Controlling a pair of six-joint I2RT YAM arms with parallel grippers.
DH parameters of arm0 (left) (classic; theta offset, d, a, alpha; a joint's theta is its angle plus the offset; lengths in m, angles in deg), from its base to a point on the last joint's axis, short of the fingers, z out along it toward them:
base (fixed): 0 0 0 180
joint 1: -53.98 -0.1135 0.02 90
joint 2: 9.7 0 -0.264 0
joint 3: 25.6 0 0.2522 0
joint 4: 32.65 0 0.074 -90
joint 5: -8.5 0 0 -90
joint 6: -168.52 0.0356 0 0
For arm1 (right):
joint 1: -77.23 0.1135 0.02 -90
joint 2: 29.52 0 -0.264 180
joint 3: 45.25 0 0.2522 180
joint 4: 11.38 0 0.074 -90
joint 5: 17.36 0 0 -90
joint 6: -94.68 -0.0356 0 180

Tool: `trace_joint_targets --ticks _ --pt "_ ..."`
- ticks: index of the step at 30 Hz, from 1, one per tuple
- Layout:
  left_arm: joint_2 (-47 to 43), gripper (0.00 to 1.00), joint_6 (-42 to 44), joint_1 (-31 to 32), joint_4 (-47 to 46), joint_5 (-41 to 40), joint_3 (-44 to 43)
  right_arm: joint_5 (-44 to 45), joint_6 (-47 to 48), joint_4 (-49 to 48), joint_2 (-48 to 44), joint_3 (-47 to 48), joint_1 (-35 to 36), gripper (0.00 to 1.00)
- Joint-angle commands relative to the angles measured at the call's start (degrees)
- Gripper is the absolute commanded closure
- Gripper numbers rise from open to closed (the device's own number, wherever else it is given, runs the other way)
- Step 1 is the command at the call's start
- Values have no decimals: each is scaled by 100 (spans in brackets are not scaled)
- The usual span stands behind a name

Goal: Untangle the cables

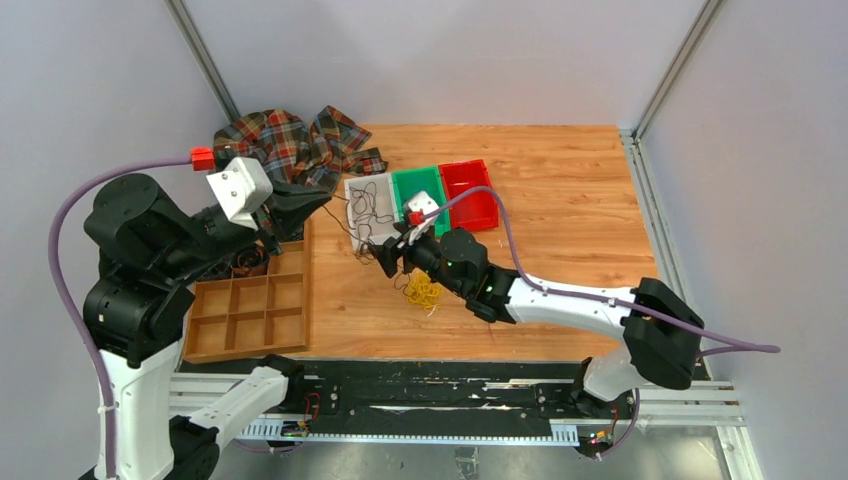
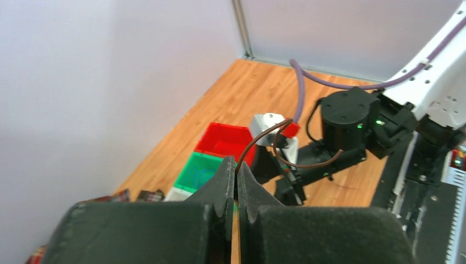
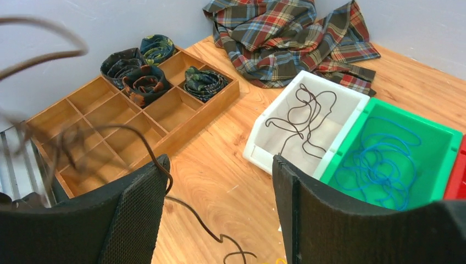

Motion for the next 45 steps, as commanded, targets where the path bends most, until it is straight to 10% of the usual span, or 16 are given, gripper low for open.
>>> trace_joint_targets --ticks 1,11,18,25,28,33,45 --pt "116 99 398 14 -57 -412 -449 287 -83 -183 -460 -362 -39 32" --pt "133 99 414 15 -346 -1004 -279 -152 -392 -135 -1122 -505 -71 49" --pt "-224 99 548 15 -298 -1123 651 -298 -465 374 -1435 114 -80 99" --pt "-478 100 829 10 -112 -1294 1364 -518 -291 843 -1564 527 -113 98" --pt "-394 99 866 15 -155 -1358 1064 -1010 -144 800 -1456 259 -113 72" --pt "-239 99 856 13 -150 -1273 504 -1474 138 304 -896 -367 -30 60" --pt "21 99 649 15 -141 -1194 -508 -843 286 -48 560 -134 -19 70"
